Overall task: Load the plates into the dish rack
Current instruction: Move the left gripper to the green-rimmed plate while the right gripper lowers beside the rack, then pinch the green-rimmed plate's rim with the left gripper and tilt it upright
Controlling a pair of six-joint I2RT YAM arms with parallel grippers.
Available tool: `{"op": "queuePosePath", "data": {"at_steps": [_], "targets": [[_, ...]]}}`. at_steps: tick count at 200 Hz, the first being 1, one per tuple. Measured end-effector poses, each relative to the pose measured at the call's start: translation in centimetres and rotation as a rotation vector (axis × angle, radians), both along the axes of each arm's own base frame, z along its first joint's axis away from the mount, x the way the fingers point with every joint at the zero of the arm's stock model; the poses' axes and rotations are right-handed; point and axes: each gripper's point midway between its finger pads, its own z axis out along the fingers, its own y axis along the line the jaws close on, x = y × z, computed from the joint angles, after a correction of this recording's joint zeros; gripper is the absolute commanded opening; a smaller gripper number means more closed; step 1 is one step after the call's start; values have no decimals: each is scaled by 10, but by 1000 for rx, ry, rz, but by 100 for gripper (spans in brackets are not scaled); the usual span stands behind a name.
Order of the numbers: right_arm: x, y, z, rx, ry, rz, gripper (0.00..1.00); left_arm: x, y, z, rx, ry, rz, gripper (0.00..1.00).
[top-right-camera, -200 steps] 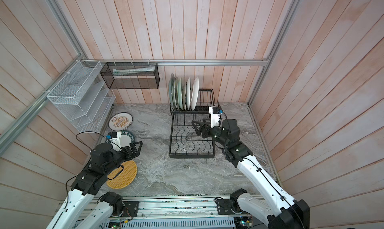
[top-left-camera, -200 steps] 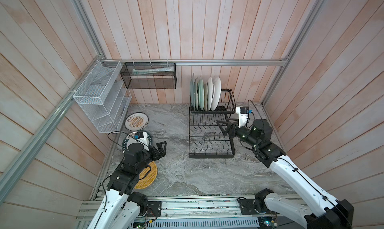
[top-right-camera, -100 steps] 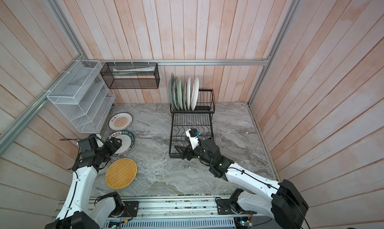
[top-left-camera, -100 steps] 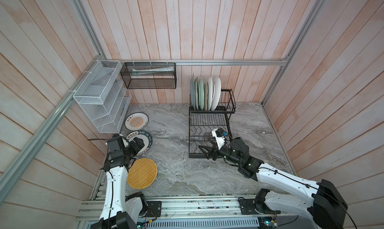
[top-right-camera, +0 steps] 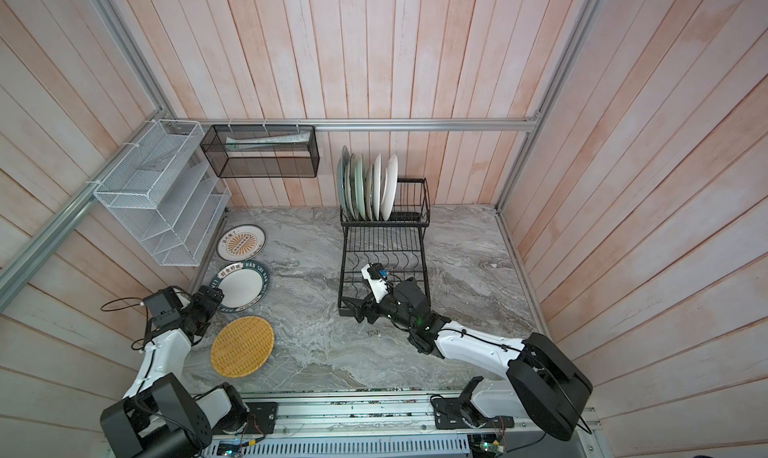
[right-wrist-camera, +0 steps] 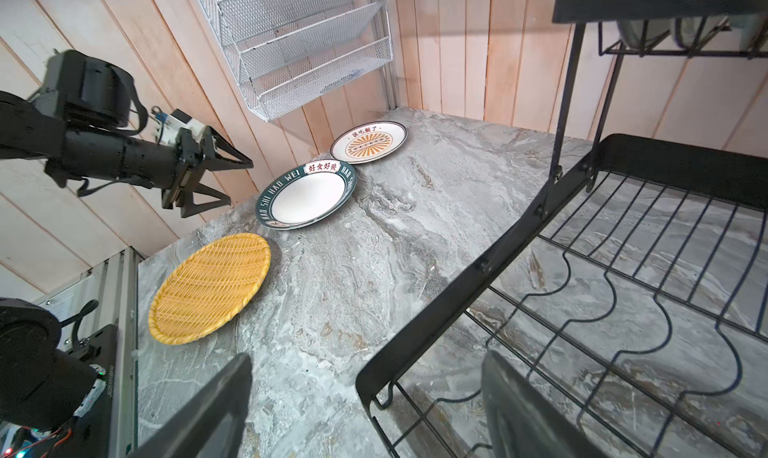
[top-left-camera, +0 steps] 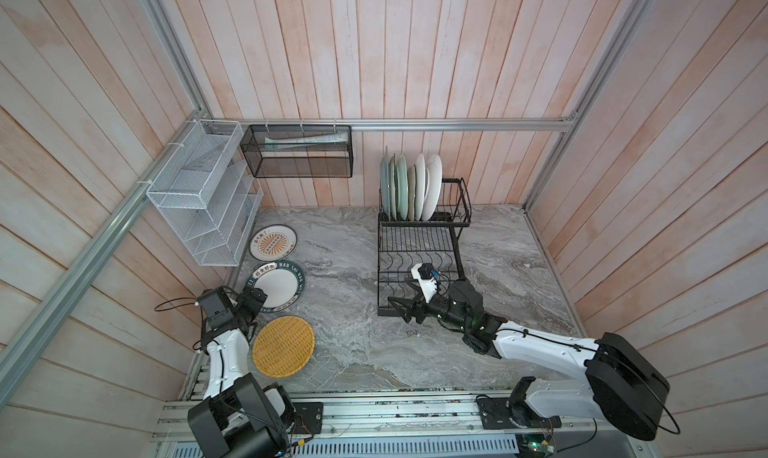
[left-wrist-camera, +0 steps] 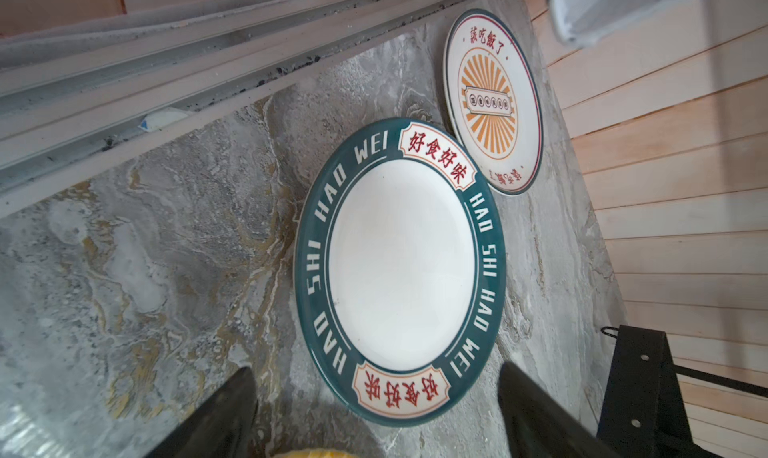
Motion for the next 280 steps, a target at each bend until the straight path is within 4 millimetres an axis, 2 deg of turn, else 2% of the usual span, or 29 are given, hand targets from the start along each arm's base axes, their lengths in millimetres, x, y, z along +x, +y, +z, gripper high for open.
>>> {"op": "queuePosePath", "data": {"at_steps": [37,83,109,125,177,229,280], "targets": [[0,3,-6,-5,8,12,88,7,12,-11,9,9,19,87],[-1,4,-7,-5,10,21,88,4,30,-32,7,44,37,80],[-1,4,-7,-4,9,21,88,7,26,-47,-24,75,0,76],[-1,4,-7,-4,9,21,88,10,23,-56,-54,87,-24,67],[-1,4,-7,-4,9,21,88,33,13,-58,-126,12,-122,57],[-1,4,-7,-4,8,21,88,43,2,-63,-190,-15,-174,38],[-2,3,-8,-3,4,21,87,48,-6,-70,-246,-8,-178,12]]}}
